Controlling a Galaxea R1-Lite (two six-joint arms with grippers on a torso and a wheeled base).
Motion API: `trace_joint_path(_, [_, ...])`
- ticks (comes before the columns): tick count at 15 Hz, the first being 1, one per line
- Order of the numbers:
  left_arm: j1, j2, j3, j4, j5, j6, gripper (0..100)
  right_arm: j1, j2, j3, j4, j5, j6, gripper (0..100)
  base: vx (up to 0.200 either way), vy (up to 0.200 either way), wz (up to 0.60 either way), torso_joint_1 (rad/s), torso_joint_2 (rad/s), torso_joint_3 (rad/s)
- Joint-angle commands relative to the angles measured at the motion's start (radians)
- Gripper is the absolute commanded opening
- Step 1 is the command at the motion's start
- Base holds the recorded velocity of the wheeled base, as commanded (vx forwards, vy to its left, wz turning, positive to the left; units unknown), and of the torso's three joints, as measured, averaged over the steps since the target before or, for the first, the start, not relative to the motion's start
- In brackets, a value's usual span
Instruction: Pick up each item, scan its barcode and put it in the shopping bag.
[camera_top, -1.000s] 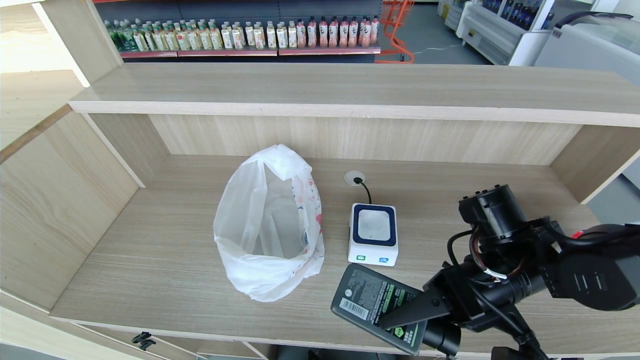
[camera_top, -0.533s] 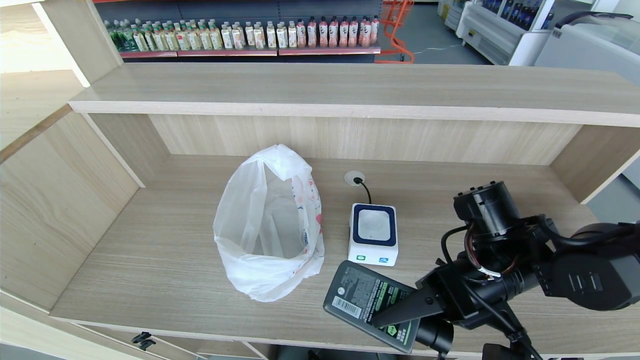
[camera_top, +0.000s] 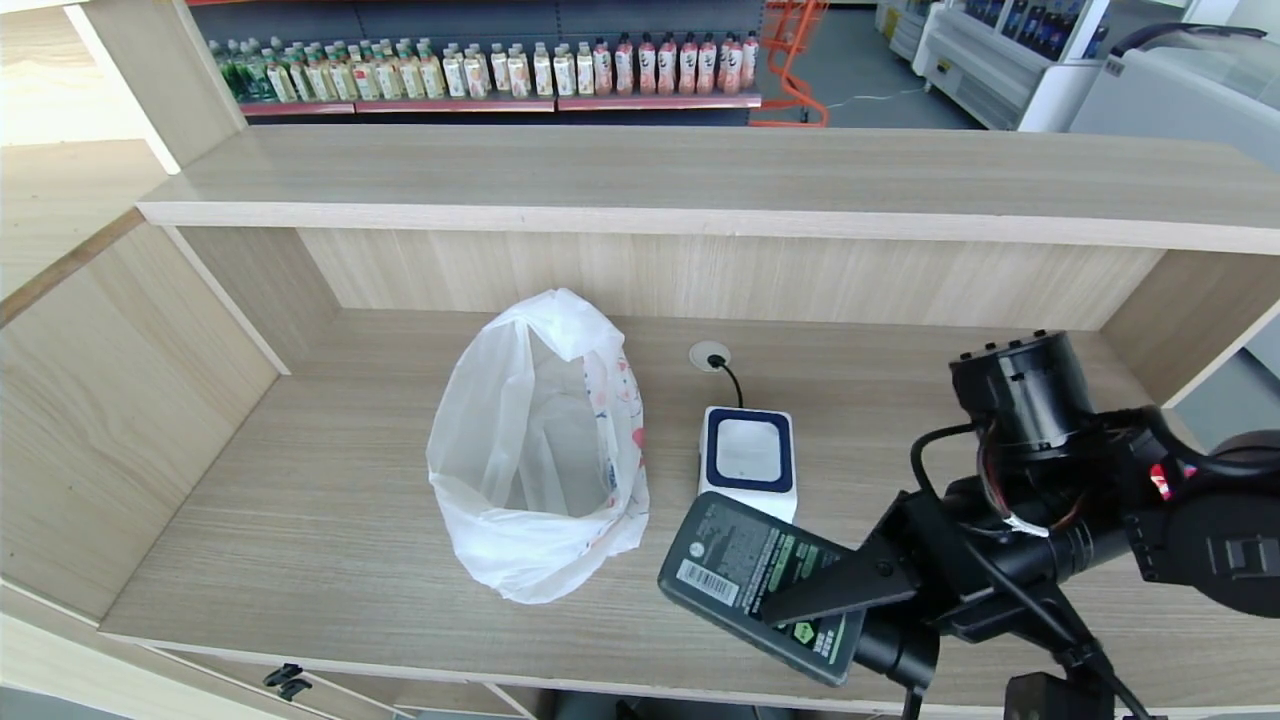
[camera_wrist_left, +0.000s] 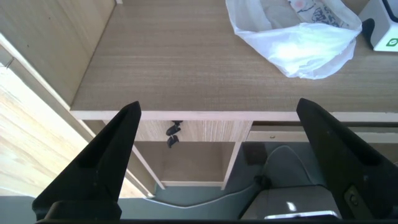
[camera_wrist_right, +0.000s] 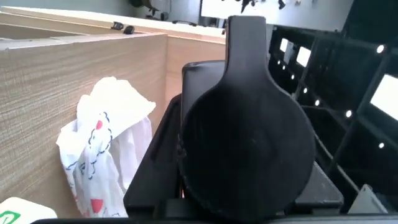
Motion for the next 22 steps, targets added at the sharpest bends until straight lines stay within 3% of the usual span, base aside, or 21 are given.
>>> trace_joint_path(1, [0.0,0.0,0.0,0.0,0.0,-0.001,100,-0.231,-0.282,-0.012,-0.009,-0.071,0.434,0,0.0,0.0,0.0,0.0,0.0,0.0])
trace_joint_path(3, [0.0,0.0,0.0,0.0,0.0,-0.001,100,-0.501,-0.355,0.032,-0.007,-0.127,0.663,0,0.0,0.0,0.0,0.0,0.0,0.0])
trace_joint_path(4, [0.0,0.0,0.002,0.0,0.0,0.0,100,-0.585,-0.384,0.083,0.008,-0.124,0.767,0,0.0,0.0,0.0,0.0,0.0,0.0])
trace_joint_path(7, [0.0,0.0,0.0,0.0,0.0,-0.001,100,-0.671,-0.405,0.06,-0.006,-0.121,1.187,0,0.0,0.0,0.0,0.0,0.0,0.0])
trace_joint_path(9, [0.0,0.0,0.0,0.0,0.0,0.0,100,-0.74,-0.404,0.032,-0.019,-0.143,1.71,0,0.0,0.0,0.0,0.0,0.0,0.0])
trace_joint_path(10, [0.0,0.0,0.0,0.0,0.0,0.0,100,-0.754,-0.404,0.031,-0.027,-0.169,1.795,0,0.0,0.0,0.0,0.0,0.0,0.0])
trace_joint_path(11, [0.0,0.0,0.0,0.0,0.0,-0.001,100,-0.763,-0.402,0.034,-0.038,-0.342,2.03,0,0.0,0.0,0.0,0.0,0.0,0.0])
trace_joint_path(12, [0.0,0.0,0.0,0.0,0.0,-0.001,100,-0.748,-0.399,0.029,-0.039,-0.396,2.183,0,0.0,0.0,0.0,0.0,0.0,0.0])
trace_joint_path(14, [0.0,0.0,0.0,0.0,0.0,-0.001,100,-0.585,-0.358,-0.037,-0.041,-0.512,2.694,0,0.0,0.0,0.0,0.0,0.0,0.0])
trace_joint_path(16, [0.0,0.0,0.0,0.0,0.0,-0.001,100,-0.443,-0.296,-0.084,-0.041,-0.63,2.991,0,0.0,0.0,0.0,0.0,0.0,0.0])
trace_joint_path(18, [0.0,0.0,0.0,0.0,0.0,-0.001,100,-0.328,-0.227,-0.081,-0.059,-0.68,3.091,0,0.0,0.0,0.0,0.0,0.0,0.0])
trace_joint_path(22, [0.0,0.0,0.0,0.0,0.0,-0.001,100,-0.19,-0.026,-0.093,-0.092,-0.787,3.099,0,0.0,0.0,0.0,0.0,0.0,0.0])
